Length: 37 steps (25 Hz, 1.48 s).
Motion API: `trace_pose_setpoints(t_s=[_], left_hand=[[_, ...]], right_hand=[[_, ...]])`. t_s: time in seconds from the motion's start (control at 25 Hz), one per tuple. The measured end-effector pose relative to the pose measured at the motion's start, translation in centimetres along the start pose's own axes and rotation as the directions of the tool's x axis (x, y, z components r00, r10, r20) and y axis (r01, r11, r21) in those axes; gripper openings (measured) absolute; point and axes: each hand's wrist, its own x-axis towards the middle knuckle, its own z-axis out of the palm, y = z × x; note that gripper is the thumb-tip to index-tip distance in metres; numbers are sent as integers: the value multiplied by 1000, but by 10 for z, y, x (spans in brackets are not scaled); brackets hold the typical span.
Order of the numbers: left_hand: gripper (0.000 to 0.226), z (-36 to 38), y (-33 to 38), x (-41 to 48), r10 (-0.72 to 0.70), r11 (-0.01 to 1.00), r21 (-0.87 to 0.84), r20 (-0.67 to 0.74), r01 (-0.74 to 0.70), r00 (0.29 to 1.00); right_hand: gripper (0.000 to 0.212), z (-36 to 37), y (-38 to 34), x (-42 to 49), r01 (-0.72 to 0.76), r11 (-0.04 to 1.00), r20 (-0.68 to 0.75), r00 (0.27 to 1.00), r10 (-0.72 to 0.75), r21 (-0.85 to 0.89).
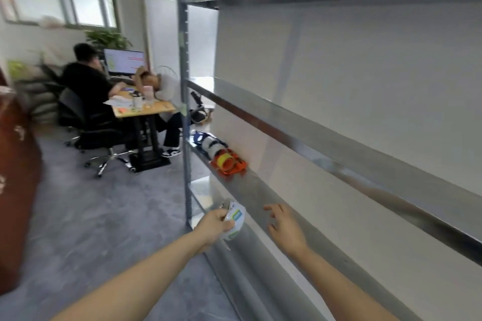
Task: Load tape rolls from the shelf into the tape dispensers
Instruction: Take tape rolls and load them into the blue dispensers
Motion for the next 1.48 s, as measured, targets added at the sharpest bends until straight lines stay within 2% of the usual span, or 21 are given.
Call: trace_pose_setpoints(t_s=[0.28,0.4,0.52,0.64,0.72,0.8,0.88,0.96,1.04,1.16,1.28,1.36,1.48], left_hand=[[10,-88,-25,41,-87,996,26,-66,89,994],[16,-120,-32,83,-122,990,56,-102,128,987],[9,-153,-30,129,-111,989,91,-99,120,989],[25,-190,-28,178,-111,981,146,-116,128,987],[32,-214,-33,205,-112,972,192,-134,137,985],[31,-235,-42,232,-118,961,237,-122,145,985],[26,-255,-47,256,-121,954,267,-75,137,990],[21,-278,-51,283,-99,951,292,-24,102,995],[13,-304,-57,313,-66,958,282,32,55,997],[4,-353,-62,357,8,974,223,90,-28,996],[26,-402,-65,397,77,957,276,66,-92,995],[35,-430,-68,425,44,952,298,69,-63,997],[9,-449,-67,466,5,963,267,62,-21,998]], right_hand=[[40,59,-48,100,99,995,80,992,-99,3],[38,91,-55,154,122,992,113,986,-123,12],[38,119,-58,219,132,991,145,981,-132,10],[40,140,-73,284,137,991,148,979,-137,12],[50,152,-89,318,166,986,158,973,-167,21],[68,169,-108,347,276,960,231,932,-280,50],[79,188,-126,374,428,903,332,846,-418,44],[76,211,-141,401,539,842,390,780,-489,-22],[64,229,-154,428,589,803,384,765,-517,-93],[49,247,-177,464,499,853,290,848,-444,-155],[51,254,-199,491,380,906,235,913,-334,-188],[49,259,-206,505,259,946,170,959,-228,-193],[43,258,-211,515,28,994,78,997,-20,-101]])
